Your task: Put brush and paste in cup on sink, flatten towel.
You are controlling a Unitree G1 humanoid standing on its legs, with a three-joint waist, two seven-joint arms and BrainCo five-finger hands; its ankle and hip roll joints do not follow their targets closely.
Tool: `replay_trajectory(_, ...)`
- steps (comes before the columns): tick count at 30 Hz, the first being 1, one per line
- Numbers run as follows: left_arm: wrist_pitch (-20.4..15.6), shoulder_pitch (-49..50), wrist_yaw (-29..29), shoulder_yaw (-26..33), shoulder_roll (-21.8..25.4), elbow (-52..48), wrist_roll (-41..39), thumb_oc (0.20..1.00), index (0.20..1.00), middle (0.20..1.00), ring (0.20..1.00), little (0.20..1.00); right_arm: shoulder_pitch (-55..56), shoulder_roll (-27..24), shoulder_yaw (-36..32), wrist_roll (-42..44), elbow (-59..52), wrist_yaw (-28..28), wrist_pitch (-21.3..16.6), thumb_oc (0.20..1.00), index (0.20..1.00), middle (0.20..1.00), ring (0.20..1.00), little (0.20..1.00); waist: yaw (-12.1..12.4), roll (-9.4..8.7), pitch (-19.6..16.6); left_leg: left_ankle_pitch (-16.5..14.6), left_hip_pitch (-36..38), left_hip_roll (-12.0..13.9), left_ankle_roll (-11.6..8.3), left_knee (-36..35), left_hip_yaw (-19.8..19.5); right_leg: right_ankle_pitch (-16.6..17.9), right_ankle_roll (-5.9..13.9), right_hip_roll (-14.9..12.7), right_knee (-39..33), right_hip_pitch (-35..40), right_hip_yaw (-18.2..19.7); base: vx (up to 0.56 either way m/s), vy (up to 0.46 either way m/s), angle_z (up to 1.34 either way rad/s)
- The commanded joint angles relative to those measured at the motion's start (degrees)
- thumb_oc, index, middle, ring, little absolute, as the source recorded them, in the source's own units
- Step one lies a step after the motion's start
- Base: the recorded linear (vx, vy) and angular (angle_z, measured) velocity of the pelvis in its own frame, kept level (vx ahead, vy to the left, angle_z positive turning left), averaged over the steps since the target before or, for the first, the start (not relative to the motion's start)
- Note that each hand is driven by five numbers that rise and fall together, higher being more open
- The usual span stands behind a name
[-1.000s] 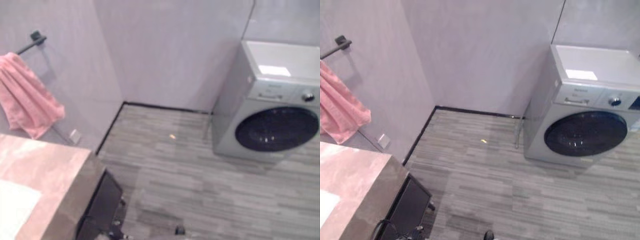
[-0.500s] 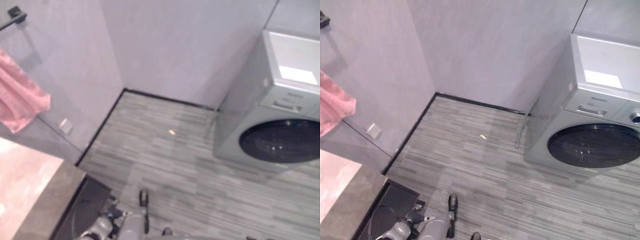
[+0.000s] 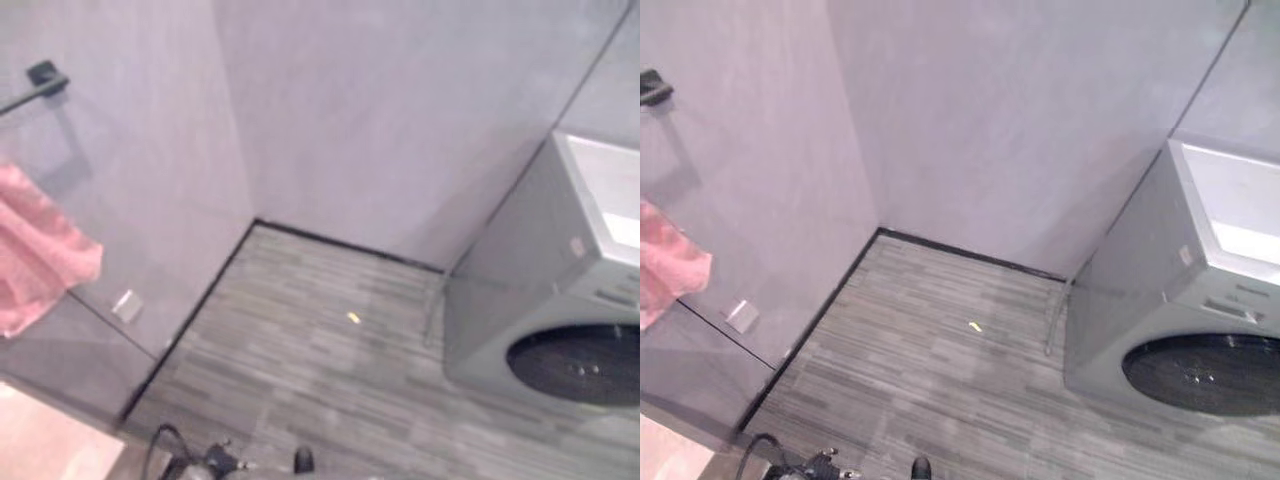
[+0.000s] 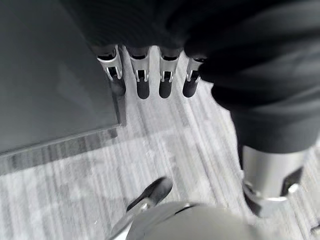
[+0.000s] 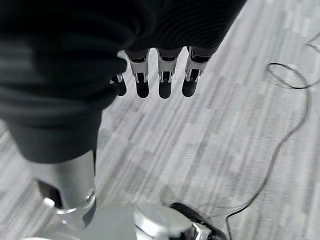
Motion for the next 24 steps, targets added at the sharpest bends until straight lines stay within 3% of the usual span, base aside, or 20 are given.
replay_trajectory(1,-0.83,-1.31,-0.20,1.19,-0.73,0.09,0.01,1.000,1.000,1.000,1.000,1.000,0.08,-1.99,1.45,-1.04,-0.23,-0.06,-0.07,1.000,1.000,1.000,1.000,1.000,0.02,2.82,0.95,-4.41,0.43,1.33,-2.41,2.58,-3.15,12.78,-0.07,1.55,-12.52,-1.72,1.72,0.15,0.153,0.41)
replay_trajectory(2,-0.83,-1.36,-0.15,1.23,-0.69,-0.02,-0.07,1.000,1.000,1.000,1.000,1.000,0.27,-1.76,1.69,-1.27,-0.27,0.03,-0.10,1.000,1.000,1.000,1.000,1.000,0.28,3.33,0.91,-4.23,1.26,1.89,-2.68,1.98,-3.22,10.67,-0.69,1.87,-14.80,-2.75,0.37,0.20,0.136,0.51)
replay_trajectory(3,-0.96,-1.68,-0.05,1.29,-0.60,-0.24,-0.19,1.000,1.000,1.000,1.000,1.000,0.32,-1.69,1.76,-1.89,-0.32,-0.06,-0.12,1.000,1.000,1.000,1.000,1.000,0.85,4.55,0.98,-4.48,2.15,3.29,-3.59,1.94,-3.64,7.09,-1.52,1.62,-23.15,-2.21,-4.19,0.20,0.099,0.39)
replay_trajectory(6,-1.23,-1.86,-0.33,0.91,-0.66,0.51,-0.25,1.000,1.000,1.000,1.000,1.000,-0.49,-0.48,3.39,-2.98,-2.51,-1.57,-0.95,1.000,1.000,1.000,1.000,1.000,1.14,4.69,1.25,-4.94,2.67,4.11,-4.74,2.54,-5.93,7.82,-1.28,5.91,-37.77,-2.74,-0.07,0.20,-0.026,0.43)
replay_trajectory(7,-1.01,-1.44,-0.04,2.51,0.07,3.56,-0.83,1.000,1.000,1.000,1.000,1.000,-0.98,-0.23,2.92,-1.09,-4.27,-0.80,-1.70,1.000,1.000,1.000,1.000,1.000,0.73,3.58,1.55,-6.19,3.33,4.48,-5.51,3.38,-6.67,12.28,-0.32,7.89,-48.14,-4.98,6.26,0.24,-0.094,0.57)
replay_trajectory(8,-1.02,-1.44,-0.04,2.51,0.07,3.56,-0.83,1.000,1.000,1.000,1.000,1.000,-0.98,-0.23,2.92,-1.09,-4.27,-0.80,-1.70,1.000,1.000,1.000,1.000,1.000,0.77,3.56,1.48,-6.19,3.22,4.47,-5.50,3.43,-6.62,12.42,-0.31,7.90,-48.31,-5.01,6.30,0.27,-0.101,0.63)
replay_trajectory(12,-1.42,-0.61,-0.23,3.74,0.60,5.50,-2.61,1.000,1.000,1.000,1.000,1.000,-1.10,-0.42,2.98,-0.94,-4.98,-0.08,-1.90,1.000,1.000,1.000,1.000,1.000,0.22,1.71,1.51,-8.83,4.20,4.22,-6.50,6.50,-9.78,15.63,0.39,8.06,-51.80,-6.20,12.53,0.27,-0.120,0.75)
replay_trajectory(15,-1.26,0.07,-0.35,4.88,0.86,6.60,-3.70,1.000,1.000,1.000,1.000,1.000,-0.77,-0.43,2.97,-1.28,-4.26,0.41,-1.86,1.000,1.000,1.000,1.000,1.000,0.28,0.56,0.59,-10.50,5.57,4.82,-7.24,8.27,-13.23,14.02,-0.41,8.83,-48.58,-5.07,14.03,0.43,-0.256,1.24)
replay_trajectory(17,-1.11,0.61,-0.55,6.26,0.54,7.07,-5.29,1.000,1.000,1.000,1.000,1.000,-0.49,-0.68,2.82,-1.89,-3.22,0.50,-1.79,1.000,1.000,1.000,1.000,1.000,0.48,0.48,0.13,-10.32,6.96,6.11,-8.07,9.31,-15.01,11.77,-1.23,10.00,-45.79,-4.61,12.91,0.37,-0.247,0.70)
replay_trajectory(19,-1.26,1.18,-0.19,7.93,0.20,6.71,-7.65,1.000,1.000,1.000,1.000,1.000,-0.05,-1.05,1.82,-0.73,-3.20,0.05,-2.19,1.000,1.000,1.000,1.000,1.000,0.45,0.42,-0.29,-9.27,6.23,7.78,-9.59,12.54,-17.62,8.30,-2.77,10.09,-43.41,-3.24,9.19,0.44,-0.346,0.75)
replay_trajectory(20,-1.26,1.17,-0.19,7.93,0.22,6.71,-7.65,1.000,1.000,1.000,1.000,1.000,-0.06,-1.04,1.81,-0.73,-3.20,0.05,-2.19,1.000,1.000,1.000,1.000,1.000,0.37,0.35,-0.38,-9.21,6.04,7.69,-9.58,12.61,-17.69,8.35,-2.75,9.99,-43.43,-3.36,9.14,0.36,-0.359,0.93)
replay_trajectory(21,-1.22,0.81,-0.08,7.77,0.20,6.25,-7.93,1.000,1.000,1.000,1.000,1.000,-0.26,-1.49,1.36,0.13,-3.67,-0.43,-2.44,1.000,1.000,1.000,1.000,1.000,0.21,0.01,-0.40,-8.48,4.78,8.59,-10.35,12.98,-17.85,7.00,-3.27,9.43,-42.61,-3.01,6.34,0.21,-0.250,1.10)
replay_trajectory(24,-1.36,0.76,0.17,7.53,0.46,5.97,-8.02,1.000,1.000,1.000,1.000,1.000,-0.42,-2.02,1.52,1.01,-4.53,-0.55,-2.94,1.000,1.000,1.000,1.000,1.000,-0.08,-0.32,-0.60,-6.94,4.24,10.34,-11.59,12.74,-17.19,5.04,-4.37,9.40,-41.53,-2.32,2.81,0.28,-0.320,0.99)
